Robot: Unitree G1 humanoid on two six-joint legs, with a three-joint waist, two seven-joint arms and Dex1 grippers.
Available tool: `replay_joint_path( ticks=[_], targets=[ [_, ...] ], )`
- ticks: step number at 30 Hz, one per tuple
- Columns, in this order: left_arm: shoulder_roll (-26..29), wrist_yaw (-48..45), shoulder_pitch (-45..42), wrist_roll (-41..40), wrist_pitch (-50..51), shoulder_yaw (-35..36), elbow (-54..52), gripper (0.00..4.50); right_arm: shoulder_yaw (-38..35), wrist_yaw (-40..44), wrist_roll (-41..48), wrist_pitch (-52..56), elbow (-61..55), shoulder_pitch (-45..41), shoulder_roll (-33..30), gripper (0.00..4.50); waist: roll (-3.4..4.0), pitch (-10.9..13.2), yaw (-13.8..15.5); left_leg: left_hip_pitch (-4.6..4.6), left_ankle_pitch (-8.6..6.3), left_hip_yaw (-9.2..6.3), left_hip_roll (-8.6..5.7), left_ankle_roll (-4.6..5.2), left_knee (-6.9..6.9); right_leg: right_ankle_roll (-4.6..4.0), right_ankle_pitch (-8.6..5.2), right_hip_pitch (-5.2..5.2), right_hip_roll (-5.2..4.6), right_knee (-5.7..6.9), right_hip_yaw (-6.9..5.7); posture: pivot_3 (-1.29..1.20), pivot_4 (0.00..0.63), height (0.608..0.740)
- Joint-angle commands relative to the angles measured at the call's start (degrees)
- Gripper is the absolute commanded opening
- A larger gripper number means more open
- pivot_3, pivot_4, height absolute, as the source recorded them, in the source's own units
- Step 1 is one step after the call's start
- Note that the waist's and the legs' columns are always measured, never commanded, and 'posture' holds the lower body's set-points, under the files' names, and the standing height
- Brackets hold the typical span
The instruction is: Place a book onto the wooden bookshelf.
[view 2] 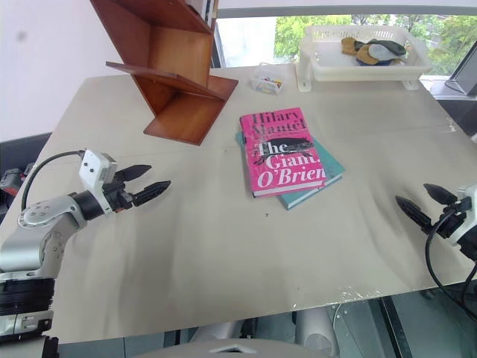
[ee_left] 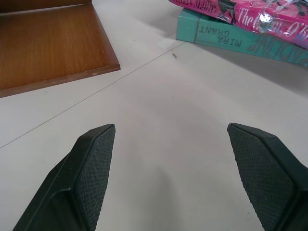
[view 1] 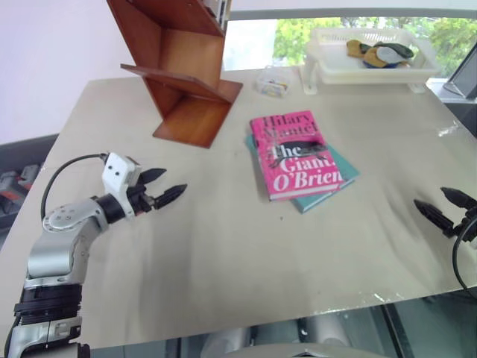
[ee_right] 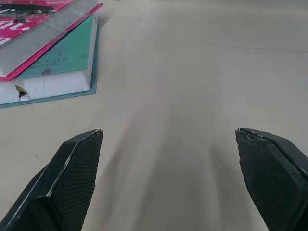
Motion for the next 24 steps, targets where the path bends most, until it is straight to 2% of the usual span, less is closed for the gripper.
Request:
replay_joint_path(
  ticks=[1, 24],
  targets=[
    [1.08, -0.30, 0.03, -0.09, -1.56, 1.86, -0.99, 3.92, -2.11, -0.09, -0.71, -1.19, -0.25, -0.83, -0.70, 4.50, 0.00, 0.00, 0.00, 0.00, 0.00, 0.00, 0.00, 0.00, 0.00, 0.00, 0.00, 0.00, 0.00, 0.00, 0.00, 0.00, 0.150, 0.740],
    [1.26, -0.53, -1.48, 1.29, -3.16, 1.09, 0.91, 3.92, -2.35, -3.63, -3.78, -2.74, -0.27, -3.22, 0.79, 4.50, 0.00, 0.00, -0.02, 0.00, 0.00, 0.01, 0.00, 0.00, 0.00, 0.00, 0.00, 0.00, 0.00, 0.00, 0.00, 0.00, 0.150, 0.740]
  ],
)
